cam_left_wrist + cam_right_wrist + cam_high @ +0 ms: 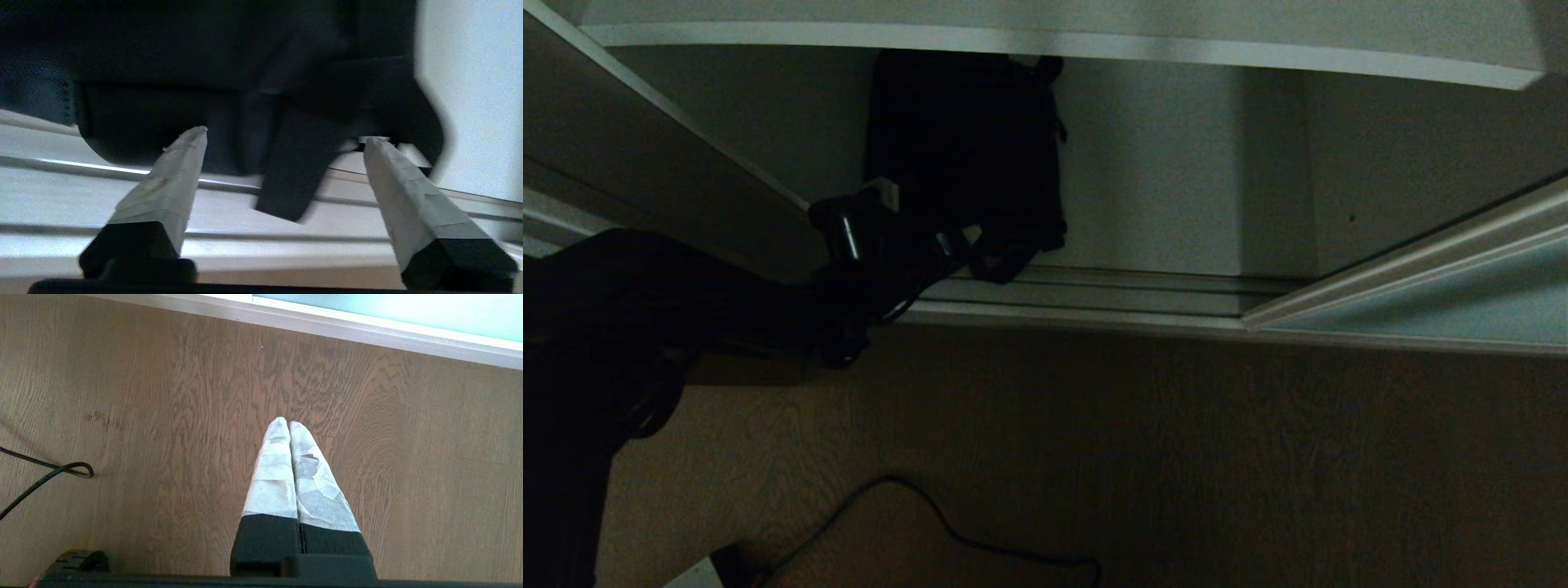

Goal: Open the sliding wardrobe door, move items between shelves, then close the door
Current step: Place the bag on the higher shelf

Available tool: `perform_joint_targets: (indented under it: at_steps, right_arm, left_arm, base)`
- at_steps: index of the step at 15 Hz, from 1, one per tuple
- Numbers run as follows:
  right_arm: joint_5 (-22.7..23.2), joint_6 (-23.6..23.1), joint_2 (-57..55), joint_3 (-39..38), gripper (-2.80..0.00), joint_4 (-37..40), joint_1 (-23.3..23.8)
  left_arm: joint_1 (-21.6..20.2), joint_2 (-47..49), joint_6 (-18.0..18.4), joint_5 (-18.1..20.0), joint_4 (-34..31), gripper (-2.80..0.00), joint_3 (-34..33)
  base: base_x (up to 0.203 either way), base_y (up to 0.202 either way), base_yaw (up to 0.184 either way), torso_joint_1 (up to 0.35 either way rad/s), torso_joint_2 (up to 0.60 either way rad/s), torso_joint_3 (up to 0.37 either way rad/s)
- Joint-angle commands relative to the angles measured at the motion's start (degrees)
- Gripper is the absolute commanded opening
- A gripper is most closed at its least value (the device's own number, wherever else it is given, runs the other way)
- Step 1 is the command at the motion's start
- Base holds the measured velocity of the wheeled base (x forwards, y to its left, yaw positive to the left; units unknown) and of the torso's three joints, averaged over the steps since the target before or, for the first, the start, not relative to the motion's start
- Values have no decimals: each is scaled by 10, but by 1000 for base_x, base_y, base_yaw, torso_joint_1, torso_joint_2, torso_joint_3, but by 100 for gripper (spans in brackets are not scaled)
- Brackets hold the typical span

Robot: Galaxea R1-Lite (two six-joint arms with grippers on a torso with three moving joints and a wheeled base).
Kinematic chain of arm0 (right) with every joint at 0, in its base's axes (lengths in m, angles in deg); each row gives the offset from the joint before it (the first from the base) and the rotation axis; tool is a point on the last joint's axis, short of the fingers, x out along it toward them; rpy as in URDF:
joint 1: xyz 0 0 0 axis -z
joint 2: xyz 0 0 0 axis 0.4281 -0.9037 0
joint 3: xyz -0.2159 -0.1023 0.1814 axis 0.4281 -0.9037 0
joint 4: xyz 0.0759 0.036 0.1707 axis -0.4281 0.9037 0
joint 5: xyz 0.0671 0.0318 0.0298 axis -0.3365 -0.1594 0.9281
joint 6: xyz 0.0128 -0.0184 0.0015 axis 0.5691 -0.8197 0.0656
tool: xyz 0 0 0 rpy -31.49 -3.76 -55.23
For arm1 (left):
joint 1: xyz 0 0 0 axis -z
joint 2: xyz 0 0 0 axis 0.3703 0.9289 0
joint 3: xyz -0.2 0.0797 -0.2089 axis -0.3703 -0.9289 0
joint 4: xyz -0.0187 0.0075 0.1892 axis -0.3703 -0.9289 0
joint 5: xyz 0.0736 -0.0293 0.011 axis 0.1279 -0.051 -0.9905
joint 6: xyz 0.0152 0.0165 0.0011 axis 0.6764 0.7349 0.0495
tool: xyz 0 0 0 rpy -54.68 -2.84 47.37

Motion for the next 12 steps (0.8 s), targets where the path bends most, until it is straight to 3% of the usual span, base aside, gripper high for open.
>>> perform_joint_targets:
  at_steps: [1,5,9,12]
  right_arm:
    - [0,0,1,-1,-280,0,0]
    - [0,0,1,0,-280,0,0]
    - [0,0,1,0,-280,0,0]
    - [0,0,1,0,-280,0,0]
  left_arm:
    - [0,32,6,-8,6,0,21]
    - [-9,48,89,-24,7,0,55]
    - [-25,43,99,-26,0,0,67]
    - [-24,-1,115,-26,-3,0,34]
  base:
    - [0,0,0,0,0,0]
    - [0,0,0,0,0,0]
    - [0,0,0,0,0,0]
    - [0,0,0,0,0,0]
